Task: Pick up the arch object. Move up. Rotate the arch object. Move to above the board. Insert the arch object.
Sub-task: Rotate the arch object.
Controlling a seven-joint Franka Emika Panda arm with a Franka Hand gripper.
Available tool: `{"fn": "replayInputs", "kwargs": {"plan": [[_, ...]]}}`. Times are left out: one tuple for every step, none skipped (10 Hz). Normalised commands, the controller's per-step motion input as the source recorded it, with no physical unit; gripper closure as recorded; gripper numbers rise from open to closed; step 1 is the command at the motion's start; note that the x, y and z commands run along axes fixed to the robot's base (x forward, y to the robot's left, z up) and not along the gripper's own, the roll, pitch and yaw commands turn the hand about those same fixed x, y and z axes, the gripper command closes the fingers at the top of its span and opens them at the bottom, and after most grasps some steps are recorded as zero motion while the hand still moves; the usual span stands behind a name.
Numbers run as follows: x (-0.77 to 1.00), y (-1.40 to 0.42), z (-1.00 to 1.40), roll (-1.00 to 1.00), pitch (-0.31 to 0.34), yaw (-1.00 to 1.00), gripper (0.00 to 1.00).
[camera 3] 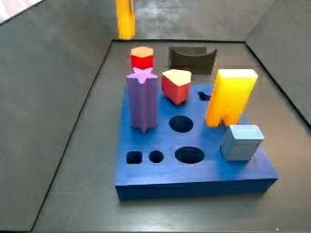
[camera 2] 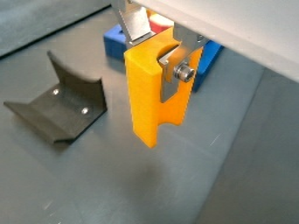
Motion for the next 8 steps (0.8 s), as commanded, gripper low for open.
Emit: {"fn": "replayInputs", "kwargs": {"plan": [[-0.14, -0.18, 1.0, 0.14, 0.059, 0.02, 1.0], [-0.11, -0.13, 0.91, 0.14, 0.052, 0.02, 1.0], [-0.07, -0.08, 0.7, 0.11, 0.045, 0.02, 1.0], [-0.04, -0.04, 0.54, 0.09, 0.05, 0.02, 1.0], [-0.02, -0.03, 0.43, 0.09, 0.061, 0.02, 1.0], [0.0, 0.0, 0.0, 0.03, 0.011, -1.0, 1.0], [0.01, 0.0, -0.1, 0.03, 0.012, -1.0, 1.0], [0.04, 0.02, -0.14, 0.02, 0.008, -1.0, 1.0]]}}
